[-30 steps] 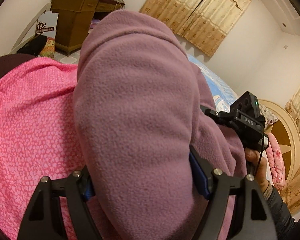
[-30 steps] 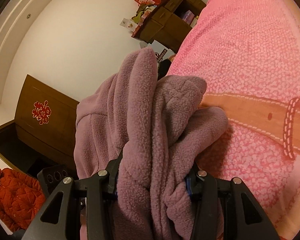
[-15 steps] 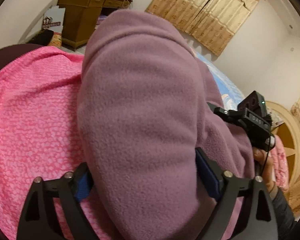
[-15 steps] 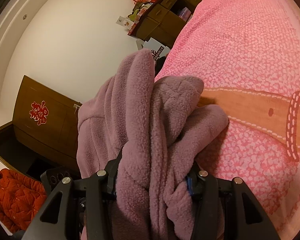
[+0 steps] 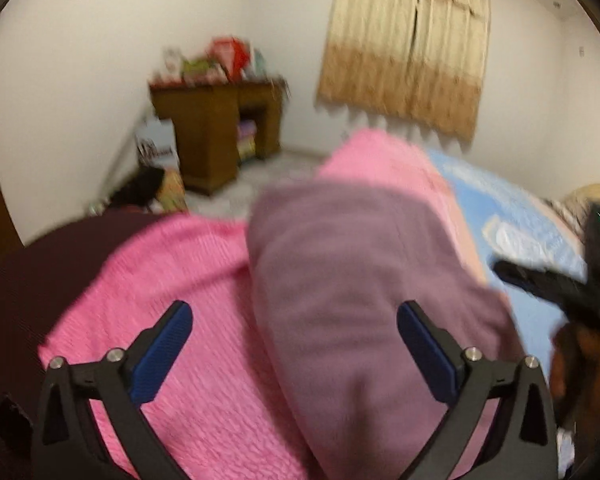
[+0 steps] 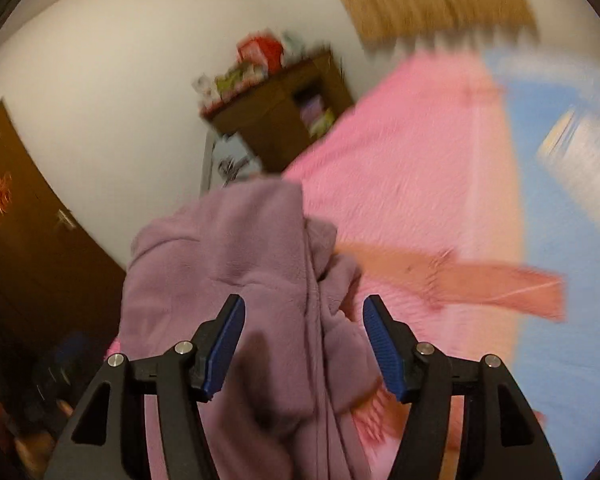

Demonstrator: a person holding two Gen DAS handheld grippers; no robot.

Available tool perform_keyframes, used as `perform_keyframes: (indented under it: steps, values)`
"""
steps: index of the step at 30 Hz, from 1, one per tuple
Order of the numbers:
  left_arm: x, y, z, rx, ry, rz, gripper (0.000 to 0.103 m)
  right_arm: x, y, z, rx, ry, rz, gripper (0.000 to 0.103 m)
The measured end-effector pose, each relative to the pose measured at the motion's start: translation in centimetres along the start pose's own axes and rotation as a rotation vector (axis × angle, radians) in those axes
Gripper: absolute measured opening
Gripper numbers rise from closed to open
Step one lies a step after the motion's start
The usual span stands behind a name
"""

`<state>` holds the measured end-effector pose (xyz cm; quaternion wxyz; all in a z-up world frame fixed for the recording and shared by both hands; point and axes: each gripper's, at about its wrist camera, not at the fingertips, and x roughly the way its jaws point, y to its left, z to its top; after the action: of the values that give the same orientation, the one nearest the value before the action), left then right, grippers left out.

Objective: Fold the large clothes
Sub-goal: 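Lower the jacket onto the pink bedspread and open both tools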

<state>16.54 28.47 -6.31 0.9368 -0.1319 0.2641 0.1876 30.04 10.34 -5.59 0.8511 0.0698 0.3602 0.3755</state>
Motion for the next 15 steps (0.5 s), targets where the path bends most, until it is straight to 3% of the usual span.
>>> perform_keyframes:
  steps: [3,8,15]
  values:
    - [-1.0,0.1,0.1,0.016,-0.033,0.003,0.103,-4.2,3.0,-1.6,-0.079,-0.087,0.003,0.078]
    - [-0.6,-0.4,-0.1,0.043,0.018,-0.028,0.103,-7.1,6.6,-2.4,-0.171,-0.150,-0.018,0.078]
    - [-1.4,-2.9,0.7,0.075,-0.015,-0.010,0.103,-8.5,8.7,-2.1,-0.207,-0.197,-0.041,0.078]
